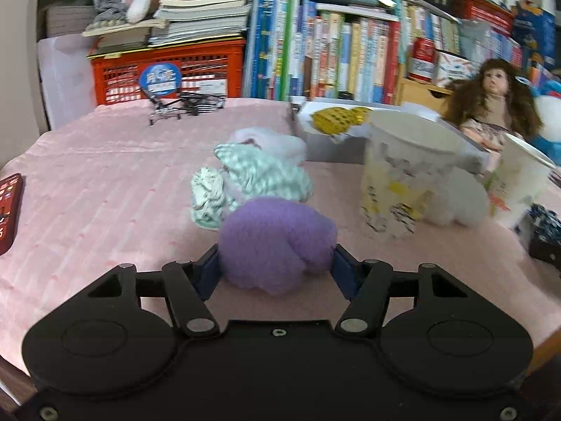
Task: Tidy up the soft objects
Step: 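Carry the purple sponge with the left tool while the right tool carries the floral pouch into the box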
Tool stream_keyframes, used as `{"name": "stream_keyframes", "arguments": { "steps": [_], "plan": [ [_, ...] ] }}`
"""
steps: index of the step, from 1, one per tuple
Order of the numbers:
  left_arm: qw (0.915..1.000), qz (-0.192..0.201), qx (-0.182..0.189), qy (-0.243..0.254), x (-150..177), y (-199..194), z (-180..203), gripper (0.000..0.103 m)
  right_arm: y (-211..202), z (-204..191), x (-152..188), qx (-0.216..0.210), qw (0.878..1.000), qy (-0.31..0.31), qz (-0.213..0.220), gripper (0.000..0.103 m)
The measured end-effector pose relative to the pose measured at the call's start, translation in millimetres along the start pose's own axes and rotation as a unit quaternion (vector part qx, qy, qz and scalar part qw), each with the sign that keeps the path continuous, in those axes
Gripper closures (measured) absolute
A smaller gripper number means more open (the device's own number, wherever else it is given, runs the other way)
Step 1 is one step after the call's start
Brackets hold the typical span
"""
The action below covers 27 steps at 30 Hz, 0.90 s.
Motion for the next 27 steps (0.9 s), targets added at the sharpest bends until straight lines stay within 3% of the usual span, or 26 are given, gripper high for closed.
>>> {"name": "stream_keyframes", "arguments": {
  "steps": [14, 27],
  "plan": [
    [0.9973, -0.003, 0.066, 0.031, 11, -30, 44, 0.041, -24, -27, -8, -0.033, 0.999, -0.025, 0.024, 0.034],
    [0.9914, 0.01, 0.124, 0.041, -5, -62, 69, 0.041, -44, -28, -20, -0.036, 0.998, -0.026, 0.051, 0.036]
  ]
}}
Point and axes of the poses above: each gripper's, at about its wrist camera, not at the fingertips, and y roughly the way its jaws point, z to its right, x to its underside, the point moved 5 cm from there along y, roughly the way its jaws point, and after that the axes turned 8 degrees about -y, right-handed, at the moved point
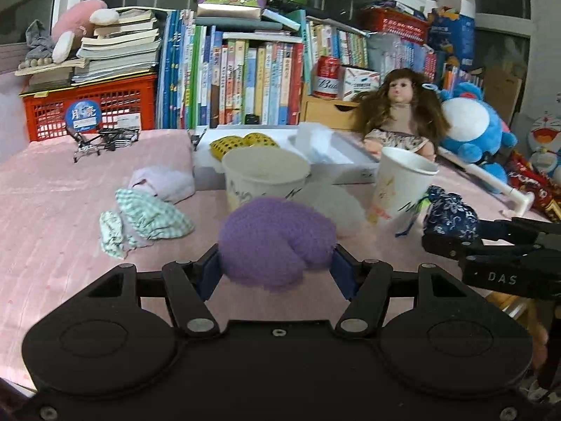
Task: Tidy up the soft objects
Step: 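Carry the purple sponge with the left tool while the right tool carries the floral pouch into the box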
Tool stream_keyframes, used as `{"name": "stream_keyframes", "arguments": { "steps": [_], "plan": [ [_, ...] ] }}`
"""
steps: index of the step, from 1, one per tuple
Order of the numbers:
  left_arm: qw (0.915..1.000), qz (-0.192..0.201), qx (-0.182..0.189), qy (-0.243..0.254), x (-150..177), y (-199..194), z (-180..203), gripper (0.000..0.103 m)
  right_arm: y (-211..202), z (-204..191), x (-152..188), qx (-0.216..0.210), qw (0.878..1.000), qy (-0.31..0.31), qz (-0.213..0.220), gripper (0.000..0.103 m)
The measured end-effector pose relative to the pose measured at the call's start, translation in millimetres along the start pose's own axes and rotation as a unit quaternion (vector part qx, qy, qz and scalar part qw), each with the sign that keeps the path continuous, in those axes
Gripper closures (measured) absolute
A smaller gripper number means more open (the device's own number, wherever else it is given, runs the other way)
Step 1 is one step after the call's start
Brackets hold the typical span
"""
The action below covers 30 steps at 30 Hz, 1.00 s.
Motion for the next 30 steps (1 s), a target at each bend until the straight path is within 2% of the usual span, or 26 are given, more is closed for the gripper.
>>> {"name": "stream_keyframes", "arguments": {
  "steps": [4, 13, 22, 30],
  "plan": [
    [0.9999, -0.002, 0.016, -0.002, -8, -6, 7, 0.041, -10, -3, -9, 0.001, 1.0, -0.013, 0.017, 0.037],
    [0.9989, 0.025, 0.039, 0.013, -30, -24, 22, 0.041, -22, 1, -24, 0.003, 1.0, -0.006, 0.029, 0.04],
    [0.9983, 0.048, 0.031, 0.009, -58, -23, 18, 0.041, -30, 5, -40, 0.011, 0.998, -0.022, 0.049, 0.041],
    [0.9981, 0.06, 0.015, 0.0, -96, -7, 9, 0.041, -20, 14, -73, 0.003, 0.997, -0.035, 0.071, 0.041]
  ]
}}
Point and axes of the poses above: each gripper's, at about its wrist camera, not at the fingertips, and y roughly the way its jaws point, z to its right, x to its underside, the point moved 5 cm from there along y, roughly the way its jaws point, and after that the axes turned 8 degrees about -y, right-handed, at the moved point
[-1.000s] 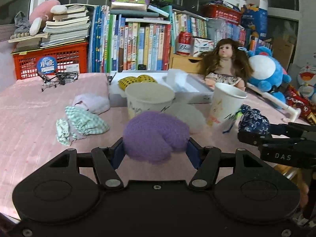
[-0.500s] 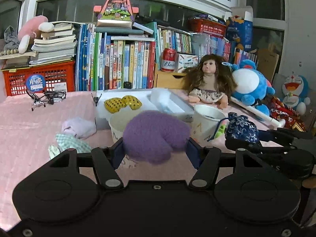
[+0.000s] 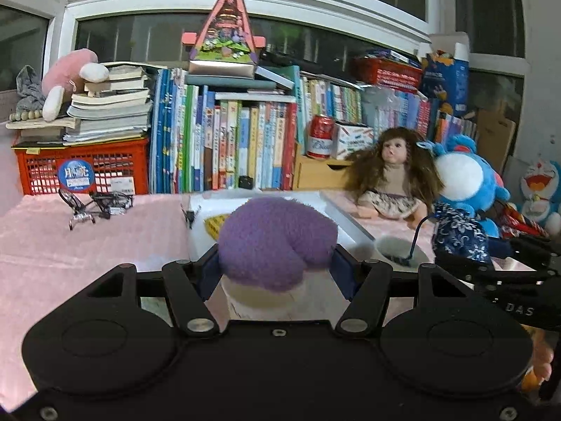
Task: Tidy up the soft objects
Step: 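Carry the purple sponge with the left tool while the right tool carries the floral pouch into the box, then lower both items onto the box floor and open both tools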
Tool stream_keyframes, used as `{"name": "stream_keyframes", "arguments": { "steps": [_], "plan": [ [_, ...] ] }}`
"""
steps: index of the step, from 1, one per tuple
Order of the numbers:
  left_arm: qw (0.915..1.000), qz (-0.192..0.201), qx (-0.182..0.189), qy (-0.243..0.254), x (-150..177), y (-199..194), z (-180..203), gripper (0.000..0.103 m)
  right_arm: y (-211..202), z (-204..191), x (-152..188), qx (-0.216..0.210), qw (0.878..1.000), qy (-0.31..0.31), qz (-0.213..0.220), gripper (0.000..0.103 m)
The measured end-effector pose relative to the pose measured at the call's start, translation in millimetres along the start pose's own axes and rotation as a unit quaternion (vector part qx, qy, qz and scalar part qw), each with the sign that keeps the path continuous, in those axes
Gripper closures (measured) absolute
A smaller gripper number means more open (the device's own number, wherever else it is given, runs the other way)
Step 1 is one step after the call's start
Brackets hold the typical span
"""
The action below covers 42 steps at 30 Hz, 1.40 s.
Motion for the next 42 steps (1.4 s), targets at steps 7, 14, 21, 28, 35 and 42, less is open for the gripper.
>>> {"name": "stream_keyframes", "arguments": {
  "steps": [7, 14, 21, 28, 35, 42],
  "plan": [
    [0.9996, -0.009, -0.014, -0.023, -37, 40, -18, 0.041, 31, 9, -24, -0.013, 1.0, -0.007, -0.004, 0.041],
    [0.999, -0.028, -0.028, -0.022, -65, 87, -23, 0.041, 67, 19, -42, -0.017, 1.0, -0.004, -0.022, 0.041],
    [0.9968, -0.064, -0.038, -0.03, -79, 135, -21, 0.041, 102, 27, -59, -0.022, 0.999, -0.007, -0.043, 0.041],
    [0.9874, -0.144, -0.039, -0.053, -79, 193, -11, 0.041, 147, 36, -66, -0.036, 0.995, -0.008, -0.093, 0.041],
    [0.9731, -0.215, -0.045, -0.069, -70, 244, 4, 0.041, 200, 54, -49, -0.092, 0.975, 0.056, -0.195, 0.041],
    [0.9619, -0.257, -0.056, -0.074, -49, 286, 11, 0.041, 230, 63, -26, -0.079, 0.964, 0.081, -0.242, 0.041]
  ]
}}
Point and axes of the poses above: each gripper's, at about its wrist camera, not at the fingertips, and y roughly the way its jaws point, z to its right, x to its underside, the point moved 5 cm from there along y, roughly the way its jaws point, and after that the axes turned 8 degrees about -y, right-handed, at the moved point
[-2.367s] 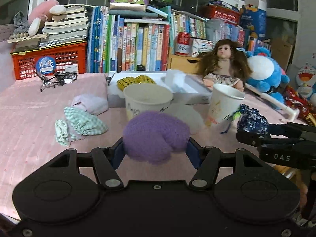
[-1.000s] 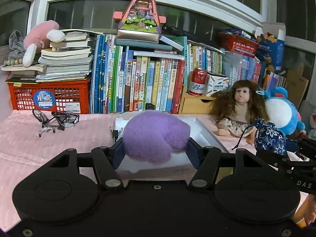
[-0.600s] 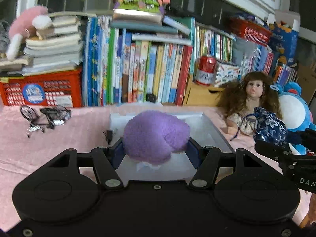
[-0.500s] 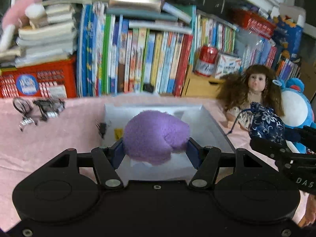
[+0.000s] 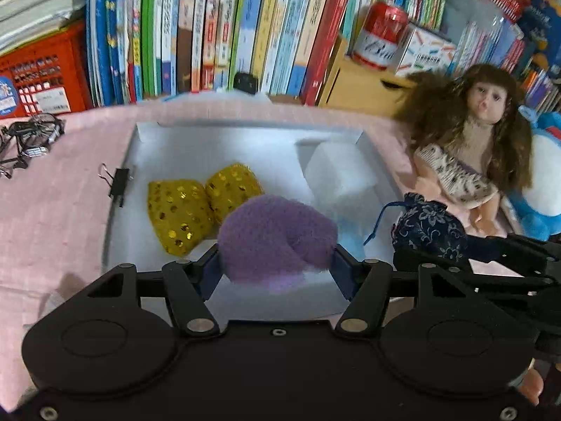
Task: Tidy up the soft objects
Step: 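Lower both items onto the box floor and open both tools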
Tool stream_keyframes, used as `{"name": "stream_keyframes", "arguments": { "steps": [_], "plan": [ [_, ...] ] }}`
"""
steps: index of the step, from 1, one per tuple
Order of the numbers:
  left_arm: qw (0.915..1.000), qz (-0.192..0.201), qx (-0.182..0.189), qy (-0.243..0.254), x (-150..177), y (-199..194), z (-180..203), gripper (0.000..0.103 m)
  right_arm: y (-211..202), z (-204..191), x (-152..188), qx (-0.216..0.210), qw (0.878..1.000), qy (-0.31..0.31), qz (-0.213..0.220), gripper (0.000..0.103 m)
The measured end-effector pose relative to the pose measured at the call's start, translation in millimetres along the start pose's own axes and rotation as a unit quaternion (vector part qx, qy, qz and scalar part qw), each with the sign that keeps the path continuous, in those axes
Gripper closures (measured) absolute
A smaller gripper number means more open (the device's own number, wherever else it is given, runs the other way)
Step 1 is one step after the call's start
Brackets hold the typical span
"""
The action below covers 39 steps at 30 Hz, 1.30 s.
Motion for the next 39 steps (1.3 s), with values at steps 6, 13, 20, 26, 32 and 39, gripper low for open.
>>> {"name": "stream_keyframes", "arguments": {
  "steps": [6, 13, 20, 26, 32, 39],
  "plan": [
    [0.9987, -0.04, -0.03, -0.01, 1, 28, -3, 0.041, 30, 1, 5, -0.019, 0.997, 0.002, -0.078, 0.041],
    [0.9982, -0.044, -0.037, -0.017, -4, 40, -5, 0.041, 47, -1, 8, -0.024, 0.994, 0.004, -0.107, 0.041],
    [0.9983, -0.036, -0.046, -0.006, -7, 46, -3, 0.041, 57, -1, 6, -0.026, 0.992, 0.001, -0.12, 0.041],
    [0.9981, -0.035, -0.05, 0.002, -6, 48, -3, 0.039, 63, -3, 3, -0.026, 0.991, -0.005, -0.129, 0.038],
    [0.9985, -0.032, -0.045, -0.002, -4, 42, -3, 0.029, 60, -5, 5, -0.031, 0.992, -0.006, -0.124, 0.025],
    [0.9991, -0.015, -0.039, 0.007, -4, 23, 0, 0.027, 46, -6, 4, -0.032, 0.993, -0.008, -0.111, 0.024]
  ]
}}
Point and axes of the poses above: each gripper's, at about its wrist camera, not at the fingertips, and y roughly the way its jaws point, z to its right, x to its underside, the point moved 5 cm from there along y, roughly the way its jaws point, and after that the axes turned 8 degrees about -y, right-handed, at the moved point
